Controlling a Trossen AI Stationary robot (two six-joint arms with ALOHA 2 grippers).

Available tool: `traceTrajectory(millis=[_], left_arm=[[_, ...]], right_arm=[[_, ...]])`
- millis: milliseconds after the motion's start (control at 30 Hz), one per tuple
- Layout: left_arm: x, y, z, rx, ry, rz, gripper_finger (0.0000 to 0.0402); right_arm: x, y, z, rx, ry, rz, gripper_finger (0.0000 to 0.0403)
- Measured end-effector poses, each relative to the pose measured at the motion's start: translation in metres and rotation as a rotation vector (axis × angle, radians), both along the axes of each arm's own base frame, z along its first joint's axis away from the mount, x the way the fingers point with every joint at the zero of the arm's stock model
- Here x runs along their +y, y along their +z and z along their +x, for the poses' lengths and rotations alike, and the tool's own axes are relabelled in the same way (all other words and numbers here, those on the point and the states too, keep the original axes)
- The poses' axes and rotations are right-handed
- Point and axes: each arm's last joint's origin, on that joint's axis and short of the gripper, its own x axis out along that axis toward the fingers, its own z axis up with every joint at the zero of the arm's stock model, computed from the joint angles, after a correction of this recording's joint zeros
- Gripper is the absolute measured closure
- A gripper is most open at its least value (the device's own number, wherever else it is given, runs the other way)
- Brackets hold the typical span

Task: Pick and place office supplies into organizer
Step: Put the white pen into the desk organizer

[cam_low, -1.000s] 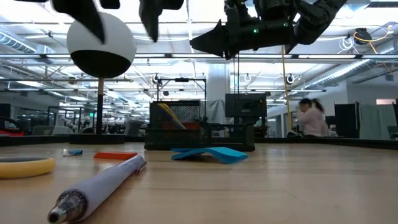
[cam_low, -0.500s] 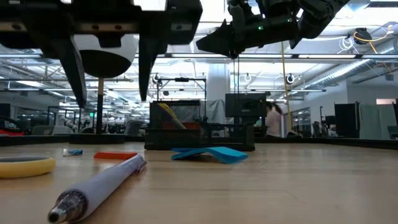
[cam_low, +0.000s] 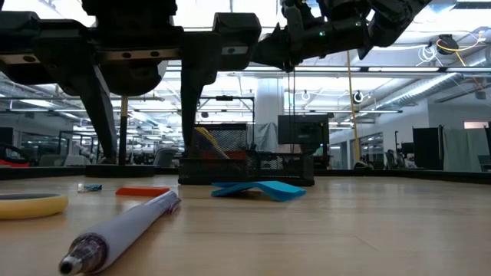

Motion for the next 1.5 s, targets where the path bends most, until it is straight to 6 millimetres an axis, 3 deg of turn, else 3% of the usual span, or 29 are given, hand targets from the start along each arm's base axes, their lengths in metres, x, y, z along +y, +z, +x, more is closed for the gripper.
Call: traceTrajectory(millis=[600,867,1133,1267,1500], left_arm=[[0.014,-0.002,0.007,0.018,0.017,-0.048,0.0172],[0.011,-0.034,0.014,0.072,0.011,-0.026,0.0172],[0.012,-0.04,0.016,0.091,0.015,-0.036,0.0177],[0.012,-0.041,0.015,0.112,0.017,-0.06,0.0216],[0.012,-0.042,0.015,0.125,0.019,-0.076,0.0337]], right_arm=[[0.0,-0.001,0.0,0.005,-0.002,0.02,0.0302],[0.0,-0.001,0.0,0.005,-0.002,0.023,0.0303],[0.0,-0.001,0.0,0.008,-0.002,0.02,0.0303],[0.0,-0.001,0.0,0.007,-0.002,0.02,0.0303],[0.0,-0.001,0.0,0.007,-0.002,0.02,0.0303]])
